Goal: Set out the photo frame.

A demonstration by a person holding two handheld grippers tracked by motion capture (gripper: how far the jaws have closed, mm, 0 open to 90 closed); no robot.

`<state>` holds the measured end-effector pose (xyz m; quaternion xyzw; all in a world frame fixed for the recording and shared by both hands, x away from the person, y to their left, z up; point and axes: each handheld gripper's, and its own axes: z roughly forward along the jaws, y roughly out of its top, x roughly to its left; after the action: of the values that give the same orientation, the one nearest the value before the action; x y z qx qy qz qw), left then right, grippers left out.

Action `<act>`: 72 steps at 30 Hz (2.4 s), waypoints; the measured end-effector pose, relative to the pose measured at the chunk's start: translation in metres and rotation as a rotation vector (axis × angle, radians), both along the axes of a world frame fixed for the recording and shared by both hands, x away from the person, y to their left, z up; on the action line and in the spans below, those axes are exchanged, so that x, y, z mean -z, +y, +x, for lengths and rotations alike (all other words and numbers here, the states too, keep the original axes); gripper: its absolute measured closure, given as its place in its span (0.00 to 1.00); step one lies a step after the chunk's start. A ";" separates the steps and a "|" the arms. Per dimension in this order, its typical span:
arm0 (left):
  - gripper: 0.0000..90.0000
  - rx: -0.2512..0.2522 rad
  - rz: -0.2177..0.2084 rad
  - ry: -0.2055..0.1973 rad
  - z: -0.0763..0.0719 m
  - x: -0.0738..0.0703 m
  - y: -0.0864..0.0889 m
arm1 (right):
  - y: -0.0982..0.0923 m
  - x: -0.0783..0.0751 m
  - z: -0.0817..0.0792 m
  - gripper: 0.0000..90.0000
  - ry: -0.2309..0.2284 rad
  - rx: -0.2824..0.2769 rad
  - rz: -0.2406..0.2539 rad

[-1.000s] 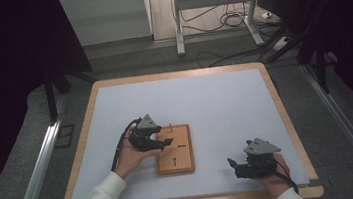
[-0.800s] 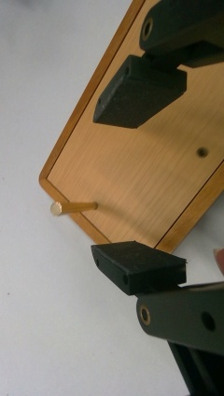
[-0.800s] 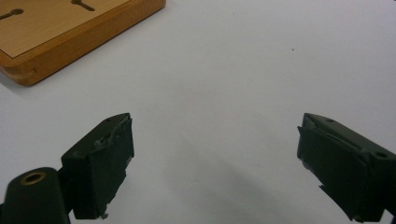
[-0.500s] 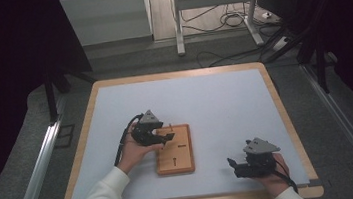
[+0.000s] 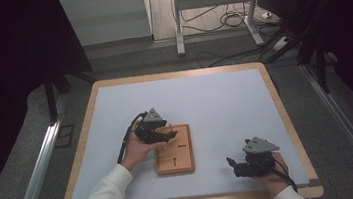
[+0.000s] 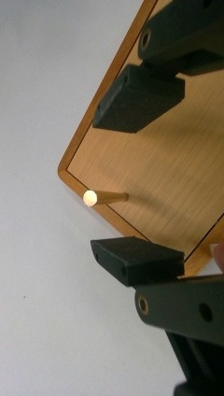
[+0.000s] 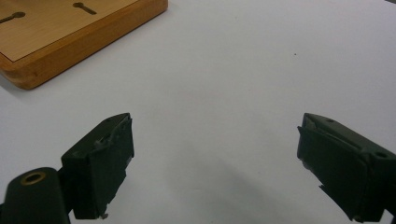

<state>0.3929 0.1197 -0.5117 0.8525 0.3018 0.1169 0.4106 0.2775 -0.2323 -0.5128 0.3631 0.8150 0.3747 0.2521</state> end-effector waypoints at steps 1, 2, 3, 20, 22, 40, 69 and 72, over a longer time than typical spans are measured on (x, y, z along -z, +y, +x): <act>0.46 0.004 0.001 -0.001 0.001 0.000 -0.001 | 0.000 0.000 0.000 0.12 0.000 0.001 0.001; 0.48 0.006 0.002 -0.001 0.001 0.000 -0.002 | 0.000 0.000 0.000 0.12 0.000 0.000 0.001; 0.51 0.008 0.002 -0.003 0.001 0.000 -0.002 | 0.001 0.000 0.000 0.12 0.000 0.000 0.001; 0.89 0.015 -0.016 0.014 0.012 0.009 -0.003 | 0.001 0.000 -0.001 0.12 -0.002 -0.003 0.000; 0.90 0.012 -0.022 0.016 0.013 0.010 -0.003 | 0.002 0.000 -0.001 0.12 -0.003 -0.004 -0.001; 0.94 0.020 -0.052 0.082 0.020 0.009 -0.001 | 0.011 -0.003 -0.004 0.12 -0.017 -0.036 -0.018; 0.93 0.076 -0.094 0.205 0.038 0.007 0.007 | 0.091 -0.007 -0.015 0.10 -0.074 -0.260 -0.149; 0.93 0.079 -0.094 0.223 0.041 0.006 0.007 | 0.103 -0.004 -0.015 0.09 -0.090 -0.285 -0.179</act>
<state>0.4339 0.1264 -0.5176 0.8513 0.3168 -0.0089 0.4181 0.2627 -0.1289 -0.5084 0.2028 0.8761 0.3486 0.2641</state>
